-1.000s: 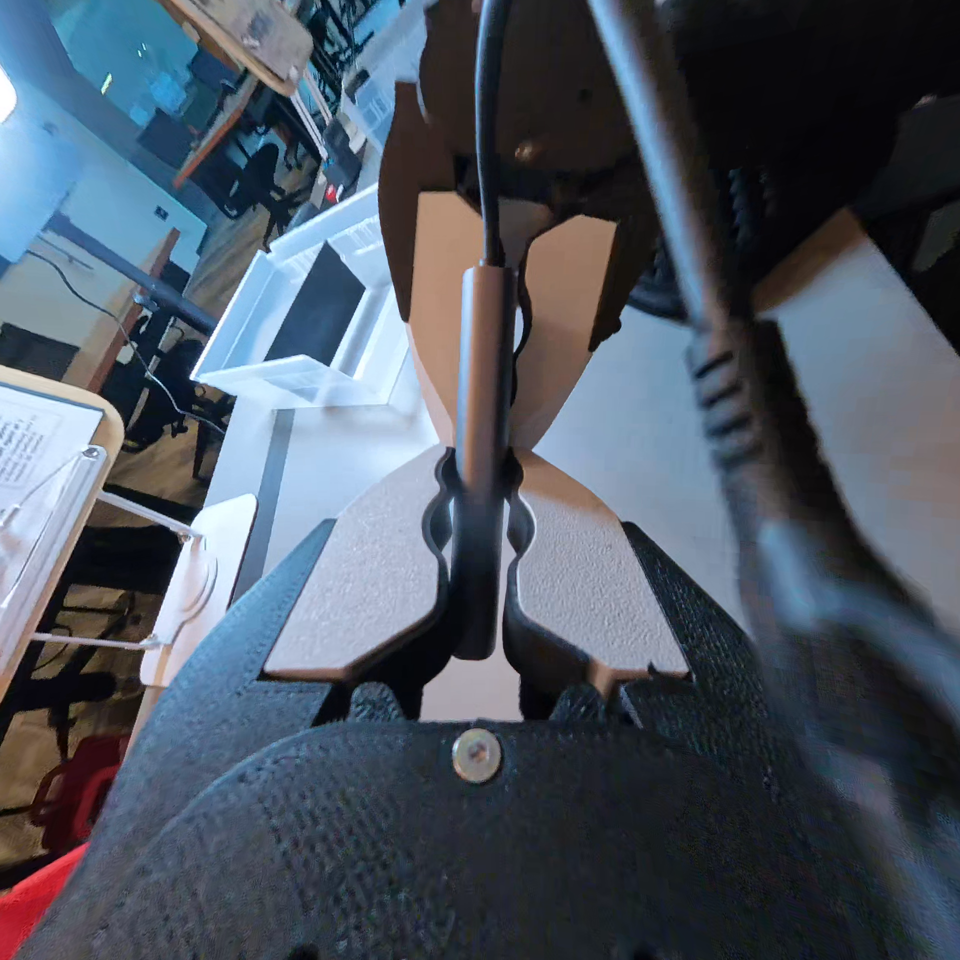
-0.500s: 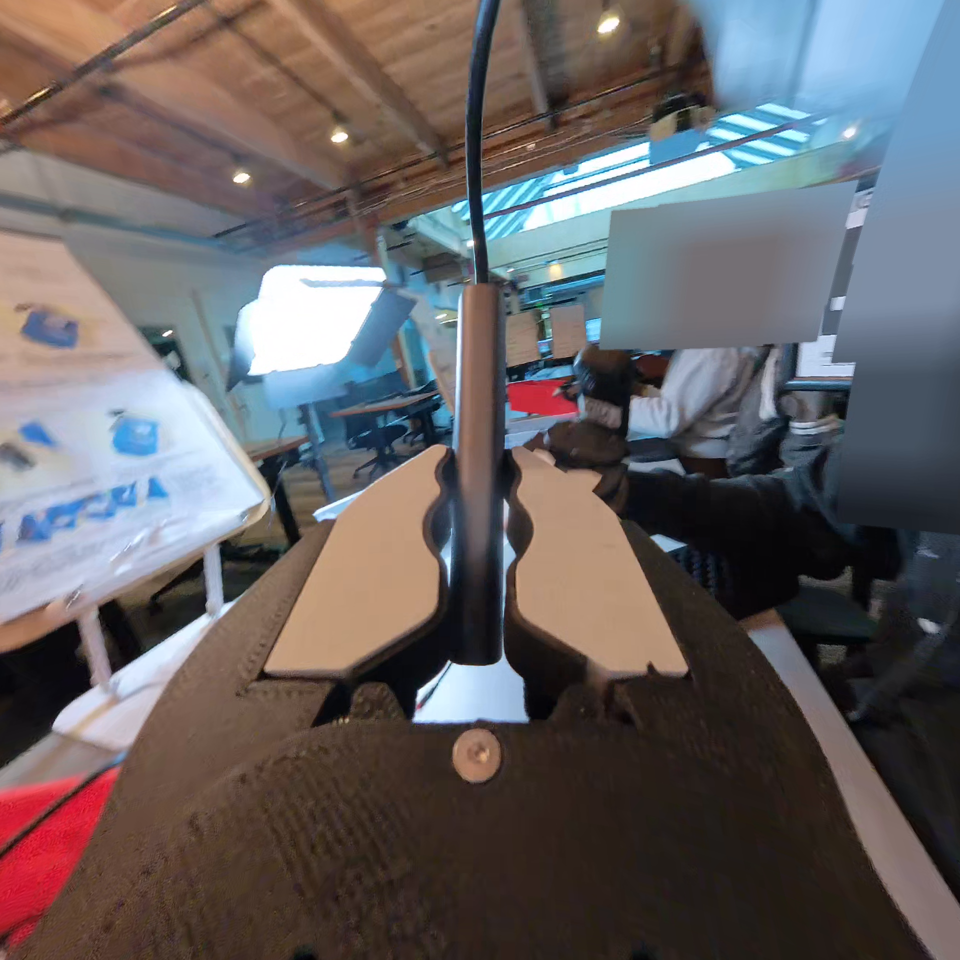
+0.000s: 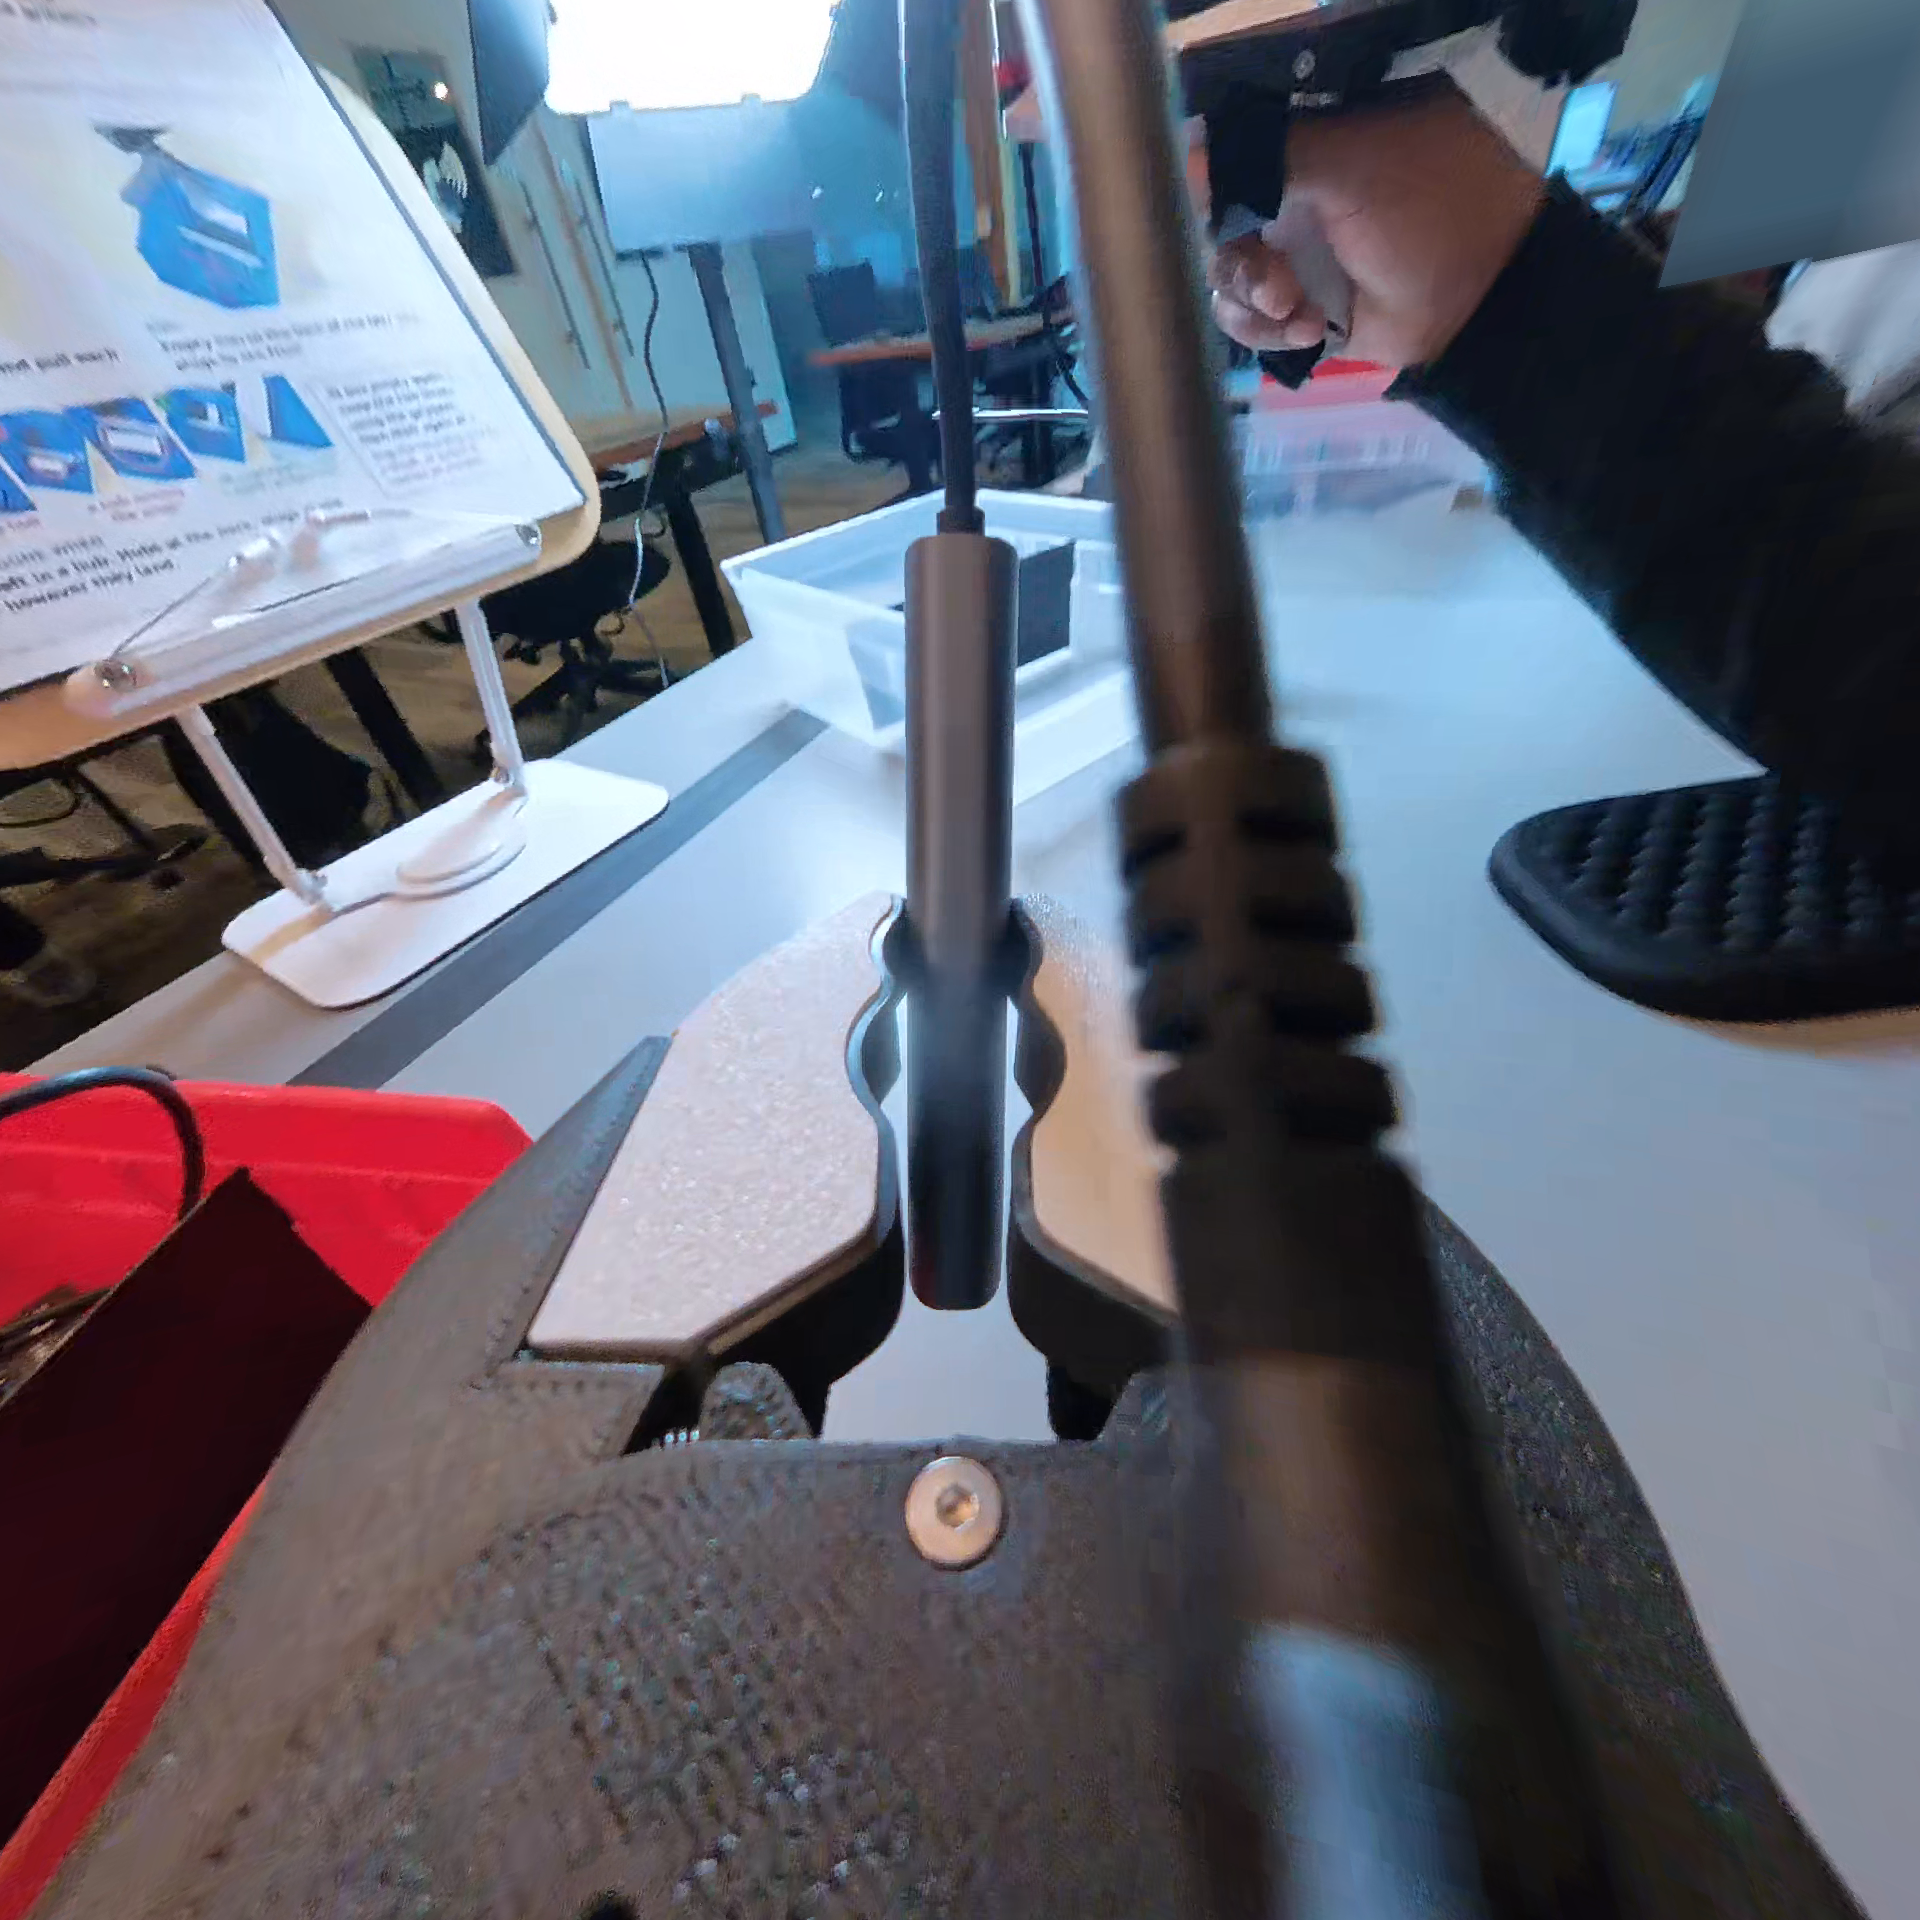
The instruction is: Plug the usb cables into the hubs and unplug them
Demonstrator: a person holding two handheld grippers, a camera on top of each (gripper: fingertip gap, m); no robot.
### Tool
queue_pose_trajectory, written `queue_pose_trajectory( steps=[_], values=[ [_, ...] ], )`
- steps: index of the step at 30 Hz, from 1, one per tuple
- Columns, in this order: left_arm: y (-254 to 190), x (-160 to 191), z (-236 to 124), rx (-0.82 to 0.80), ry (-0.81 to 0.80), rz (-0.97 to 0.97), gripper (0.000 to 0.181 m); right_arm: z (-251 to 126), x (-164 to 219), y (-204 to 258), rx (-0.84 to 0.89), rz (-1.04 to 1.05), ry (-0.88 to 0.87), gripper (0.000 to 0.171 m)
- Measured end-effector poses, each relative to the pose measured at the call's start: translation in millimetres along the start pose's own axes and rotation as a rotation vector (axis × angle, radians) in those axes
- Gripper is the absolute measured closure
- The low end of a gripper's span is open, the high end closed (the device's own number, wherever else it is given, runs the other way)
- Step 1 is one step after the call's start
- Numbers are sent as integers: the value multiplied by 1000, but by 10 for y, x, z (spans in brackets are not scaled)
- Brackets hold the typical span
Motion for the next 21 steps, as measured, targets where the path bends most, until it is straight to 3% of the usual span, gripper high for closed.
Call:
queue_pose_trajectory(
  steps=[5, 7, 9, 12, 14, 17, 21],
  values=[
    [-26, 147, 123, -34, 84, 37, 164, 291, 901, -196, 12, 60, 410, 163],
    [-49, 190, 162, -34, 115, 55, 164, 330, 1142, -244, 50, 22, 547, 140],
    [-76, 216, 190, -33, 138, 79, 164, 318, 1191, -282, 81, 10, 581, 116],
    [-104, 243, 223, -28, 162, 95, 164, 272, 1001, -264, 53, 50, 466, 111],
    [-119, 258, 239, -24, 174, 100, 164, 248, 770, -108, -90, 20, 325, 113],
    [-140, 280, 260, -12, 190, 102, 164, 170, 395, 393, -512, -84, 78, 118],
    [-178, 313, 286, 10, 212, 122, 164, 194, 96, 1086, -921, -110, -7, 120]
  ],
)
Point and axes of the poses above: each gripper's, where its closed fingertips meet, z out along the fingers, x out of its underside, y = z × x across the jaws, the point moved 10 cm from there along -z, back along the fingers, and after that the axes turned 8 degrees about -z, right-handed, at the moved point
